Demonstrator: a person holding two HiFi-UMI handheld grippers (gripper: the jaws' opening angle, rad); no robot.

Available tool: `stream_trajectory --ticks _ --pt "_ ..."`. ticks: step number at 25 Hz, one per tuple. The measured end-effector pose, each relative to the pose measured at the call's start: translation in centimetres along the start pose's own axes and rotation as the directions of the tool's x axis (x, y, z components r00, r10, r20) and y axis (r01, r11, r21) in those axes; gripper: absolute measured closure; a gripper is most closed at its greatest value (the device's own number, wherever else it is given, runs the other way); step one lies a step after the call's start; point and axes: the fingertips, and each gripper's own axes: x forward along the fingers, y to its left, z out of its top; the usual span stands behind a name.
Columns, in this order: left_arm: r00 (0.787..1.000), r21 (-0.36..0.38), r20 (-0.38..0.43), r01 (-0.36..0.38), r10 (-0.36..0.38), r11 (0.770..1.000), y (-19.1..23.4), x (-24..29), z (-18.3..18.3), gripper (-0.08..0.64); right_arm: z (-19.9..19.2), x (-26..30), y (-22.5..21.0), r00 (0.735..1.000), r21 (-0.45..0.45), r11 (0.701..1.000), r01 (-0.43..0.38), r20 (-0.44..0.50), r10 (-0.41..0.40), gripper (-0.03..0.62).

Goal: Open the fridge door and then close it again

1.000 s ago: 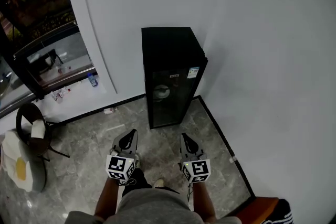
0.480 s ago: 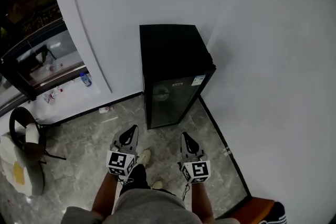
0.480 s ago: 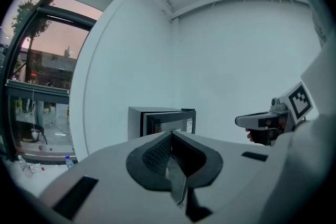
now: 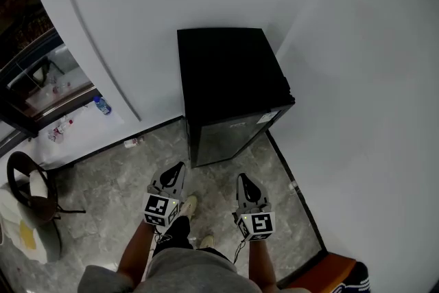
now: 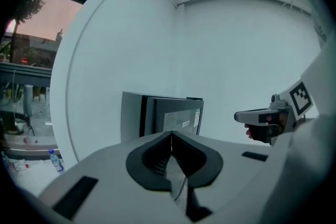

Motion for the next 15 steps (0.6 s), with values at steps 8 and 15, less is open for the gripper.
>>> stream_trajectory --ticks 8,15 --pt "0.99 -0.006 -0.105 0.089 -0.089 0.996 2.0 5.6 -3.4 0.554 -1.8 3.4 -1.4 0.998 0.029 0.999 0.045 -0.052 -0.043 0.568" --pt "0.975 -0.033 -0.179 0.126 -0.13 0.991 3.1 8.2 -5.7 0.445 -2.9 4.4 -2.3 0.991 0.048 0.994 0.102 -0.094 -0.097 0.568"
